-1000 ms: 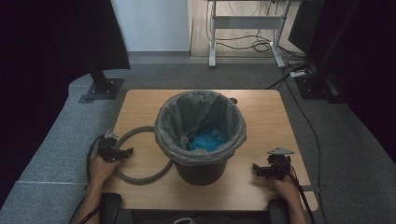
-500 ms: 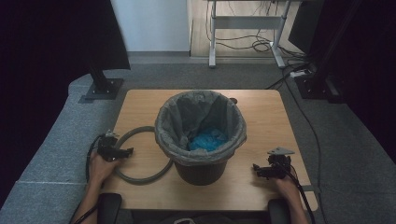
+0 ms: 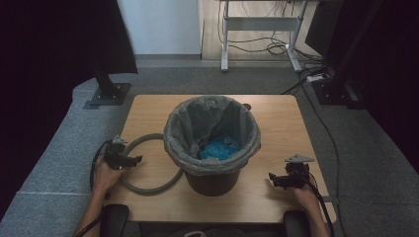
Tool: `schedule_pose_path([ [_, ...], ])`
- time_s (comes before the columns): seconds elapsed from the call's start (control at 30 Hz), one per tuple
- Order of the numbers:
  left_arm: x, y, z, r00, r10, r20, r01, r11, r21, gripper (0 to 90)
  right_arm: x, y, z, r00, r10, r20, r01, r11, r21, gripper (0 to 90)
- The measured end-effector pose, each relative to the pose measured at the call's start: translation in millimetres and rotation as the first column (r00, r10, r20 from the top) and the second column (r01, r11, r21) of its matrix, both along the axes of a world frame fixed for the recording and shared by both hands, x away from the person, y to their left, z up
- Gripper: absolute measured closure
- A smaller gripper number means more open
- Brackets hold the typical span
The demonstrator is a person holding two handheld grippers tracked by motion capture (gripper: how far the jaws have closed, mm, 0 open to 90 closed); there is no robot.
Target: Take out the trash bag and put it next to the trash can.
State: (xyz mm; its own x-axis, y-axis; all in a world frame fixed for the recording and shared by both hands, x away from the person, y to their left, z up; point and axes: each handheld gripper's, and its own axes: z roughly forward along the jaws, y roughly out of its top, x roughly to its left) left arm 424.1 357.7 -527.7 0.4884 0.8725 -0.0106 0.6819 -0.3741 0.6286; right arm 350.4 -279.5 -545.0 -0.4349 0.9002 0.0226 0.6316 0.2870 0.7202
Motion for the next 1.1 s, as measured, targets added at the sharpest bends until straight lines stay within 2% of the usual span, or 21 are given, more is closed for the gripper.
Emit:
schedule_pose_path([
  [0.3, -5.7, -4.6, 15.5, 0.9996, -0.029, 0.002, 0.029, 0.9996, -0.008, 4.3, -3.4, 0.4, 18.9, 0.9993, 0.027, 0.025, -0.028, 0.9991, 0.033, 0.5],
  [0.5, -8.7, -5.9, 28.0, 0.9991, -0.043, 0.009, 0.043, 0.9981, -0.043, 4.4, -4.9, 1.0, 33.2, 0.9982, 0.051, 0.033, -0.052, 0.998, 0.036, 0.5],
  [0.7, -12.2, -8.0, 38.3, 0.997, -0.077, -0.001, 0.077, 0.9956, -0.055, 3.3, -5.3, 2.3, 49.3, 0.9965, 0.075, 0.038, -0.077, 0.9958, 0.05, 0.5],
  [0.87, -14.9, -6.7, 48.7, 0.996, -0.089, -0.001, 0.088, 0.9908, -0.102, 3.5, -5.3, 3.0, 60.2, 0.9955, 0.086, 0.039, -0.088, 0.9945, 0.056, 0.6],
  [1.1, -19.0, -8.7, 65.3, 0.9938, -0.111, 0.009, 0.111, 0.988, -0.107, 4.4, -6.6, 6.7, 74.2, 0.9925, 0.117, 0.036, -0.119, 0.991, 0.06, 0.7],
])
